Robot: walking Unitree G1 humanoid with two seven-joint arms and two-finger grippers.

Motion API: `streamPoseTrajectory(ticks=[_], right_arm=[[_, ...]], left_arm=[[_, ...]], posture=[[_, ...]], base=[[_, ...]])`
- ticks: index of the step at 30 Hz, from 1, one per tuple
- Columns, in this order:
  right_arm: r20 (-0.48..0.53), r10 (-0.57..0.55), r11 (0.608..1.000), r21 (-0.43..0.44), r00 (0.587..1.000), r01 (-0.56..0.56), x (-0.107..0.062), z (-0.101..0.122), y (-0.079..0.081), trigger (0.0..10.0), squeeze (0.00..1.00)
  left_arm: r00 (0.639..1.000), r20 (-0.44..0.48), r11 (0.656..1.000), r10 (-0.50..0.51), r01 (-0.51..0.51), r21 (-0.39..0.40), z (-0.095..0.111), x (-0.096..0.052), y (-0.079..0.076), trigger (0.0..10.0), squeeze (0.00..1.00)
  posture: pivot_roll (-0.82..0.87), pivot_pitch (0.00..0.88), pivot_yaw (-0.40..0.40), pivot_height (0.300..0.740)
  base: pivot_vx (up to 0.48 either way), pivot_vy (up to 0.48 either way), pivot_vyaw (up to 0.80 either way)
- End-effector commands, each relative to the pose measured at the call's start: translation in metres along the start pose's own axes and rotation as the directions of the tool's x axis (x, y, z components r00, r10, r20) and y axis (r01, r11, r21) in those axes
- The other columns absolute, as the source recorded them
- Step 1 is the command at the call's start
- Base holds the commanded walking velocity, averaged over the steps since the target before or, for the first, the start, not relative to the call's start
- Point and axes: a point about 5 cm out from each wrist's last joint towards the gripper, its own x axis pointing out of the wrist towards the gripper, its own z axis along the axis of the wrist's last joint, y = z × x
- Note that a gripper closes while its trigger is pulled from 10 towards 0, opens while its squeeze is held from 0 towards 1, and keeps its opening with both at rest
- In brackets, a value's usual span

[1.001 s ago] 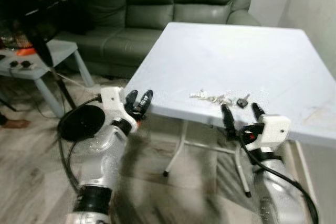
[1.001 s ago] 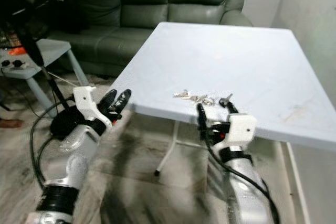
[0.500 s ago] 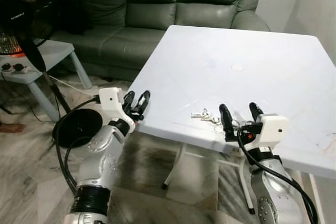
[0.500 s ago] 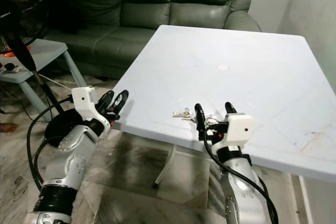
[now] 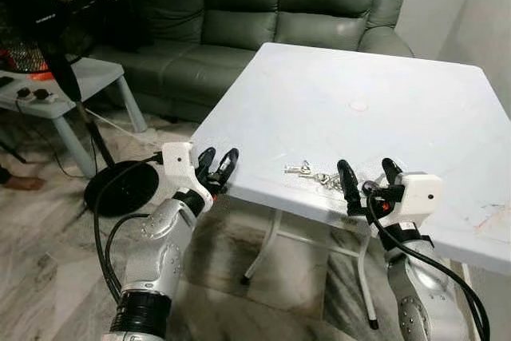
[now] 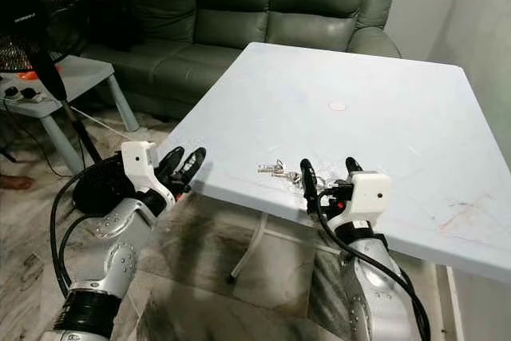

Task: Hang keys on a hook

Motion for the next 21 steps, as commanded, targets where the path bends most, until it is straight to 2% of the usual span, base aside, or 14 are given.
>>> streamPoseTrajectory(ticks=[1, 8, 9, 10, 11, 13, 14, 21], right_arm=[[-0.015, 0.017, 1.000, 0.003, 1.000, -0.017, 0.003, -0.001, -0.001, 10.0, 1.00], [-0.045, 0.078, 0.994, -0.079, 0.996, -0.081, 0.004, -0.004, -0.006, 10.0, 1.00], [-0.076, 0.074, 0.991, -0.106, 0.994, -0.082, 0.006, -0.007, -0.009, 10.0, 1.00], [-0.087, 0.080, 0.989, -0.117, 0.993, -0.090, 0.007, -0.007, -0.010, 10.0, 0.67], [-0.099, 0.093, 0.985, -0.138, 0.991, -0.107, 0.010, -0.008, -0.012, 10.0, 0.00], [-0.103, 0.102, 0.981, -0.153, 0.989, -0.117, 0.013, -0.007, -0.015, 10.0, 0.00], [-0.102, 0.110, 0.977, -0.174, 0.989, -0.127, 0.018, -0.004, -0.021, 10.0, 0.00], [-0.111, 0.169, 0.955, -0.227, 0.979, -0.190, 0.034, 0.004, -0.032, 10.0, 0.00]], left_arm=[[1.000, 0.014, 1.000, -0.017, 0.016, 0.026, 0.005, 0.000, -0.003, 10.0, 0.00], [0.998, -0.006, 0.997, -0.066, 0.066, 0.045, 0.000, -0.002, -0.012, 10.0, 0.00], [0.996, -0.015, 0.995, -0.093, 0.093, 0.042, -0.002, -0.004, -0.017, 10.0, 0.00], [0.993, -0.023, 0.993, -0.112, 0.113, 0.043, -0.003, -0.005, -0.021, 10.0, 0.00], [0.989, -0.033, 0.989, -0.143, 0.144, 0.039, -0.005, -0.006, -0.026, 10.0, 0.00], [0.985, -0.042, 0.985, -0.169, 0.170, 0.031, -0.007, -0.007, -0.032, 10.0, 0.00], [0.977, -0.052, 0.978, -0.206, 0.208, 0.020, -0.008, -0.008, -0.039, 10.0, 0.00], [0.957, -0.085, 0.961, -0.276, 0.278, 0.007, -0.014, -0.015, -0.055, 10.0, 0.00]], posture=[[0.00, 0.090, 0.015, 0.740], [0.01, 0.100, 0.006, 0.740], [0.01, 0.107, 0.003, 0.740], [0.01, 0.111, 0.001, 0.740], [0.01, 0.119, -0.002, 0.740], [0.01, 0.121, -0.002, 0.740], [0.01, 0.134, -0.002, 0.740], [0.00, 0.155, 0.004, 0.740]], base=[[0.000, 0.000, 0.00], [0.000, 0.000, 0.00], [0.000, 0.000, 0.00], [0.000, 0.000, 0.00], [0.000, 0.000, 0.00], [0.000, 0.000, 0.00], [0.000, 0.000, 0.00], [0.000, 0.000, 0.00]])
